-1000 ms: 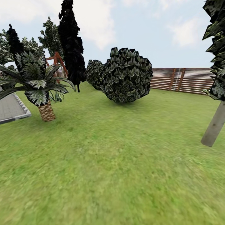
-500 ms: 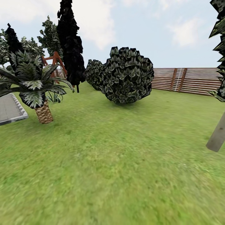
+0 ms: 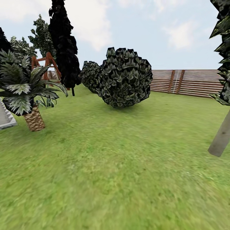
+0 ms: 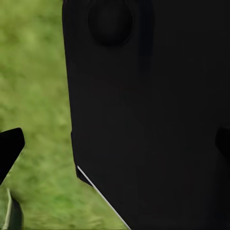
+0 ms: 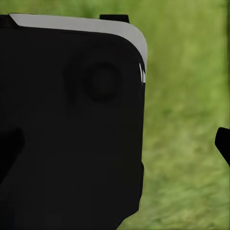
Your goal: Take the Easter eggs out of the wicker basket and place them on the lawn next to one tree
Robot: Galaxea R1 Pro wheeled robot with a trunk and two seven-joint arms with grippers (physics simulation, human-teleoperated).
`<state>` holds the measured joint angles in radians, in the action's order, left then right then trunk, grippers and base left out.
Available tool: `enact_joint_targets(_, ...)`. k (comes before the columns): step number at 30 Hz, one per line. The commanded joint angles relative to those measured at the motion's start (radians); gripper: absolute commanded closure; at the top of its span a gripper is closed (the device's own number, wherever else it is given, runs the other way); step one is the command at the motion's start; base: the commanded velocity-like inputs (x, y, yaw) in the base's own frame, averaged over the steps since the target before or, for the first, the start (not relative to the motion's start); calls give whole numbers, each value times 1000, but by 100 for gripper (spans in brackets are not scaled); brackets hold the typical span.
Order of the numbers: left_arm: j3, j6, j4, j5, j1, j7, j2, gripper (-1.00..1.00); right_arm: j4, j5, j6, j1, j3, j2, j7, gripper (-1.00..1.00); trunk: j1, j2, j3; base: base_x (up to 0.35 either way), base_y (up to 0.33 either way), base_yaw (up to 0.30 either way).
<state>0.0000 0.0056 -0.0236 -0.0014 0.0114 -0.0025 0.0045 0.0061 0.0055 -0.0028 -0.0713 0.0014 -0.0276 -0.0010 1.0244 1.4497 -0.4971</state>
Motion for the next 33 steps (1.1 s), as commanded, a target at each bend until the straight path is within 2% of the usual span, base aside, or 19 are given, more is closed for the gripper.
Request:
enact_joint_targets(1, 0, 1, -2, 0, 1, 0, 0, -100, 1, 1, 0, -1, 0, 0, 0, -100, 1, 0, -1, 341, 0, -284)
enact_joint_targets(8, 0, 1, -2, 0, 1, 0, 0, -100, 1, 1, 0, -1, 0, 0, -1, -100, 1, 0, 0, 341, 0, -230)
enact_joint_targets(33, 0, 1, -2, 0, 1, -1, 0, -100, 0, 1, 0, -1, 0, 0, -1, -100, 1, 0, 0, 341, 0, -4)
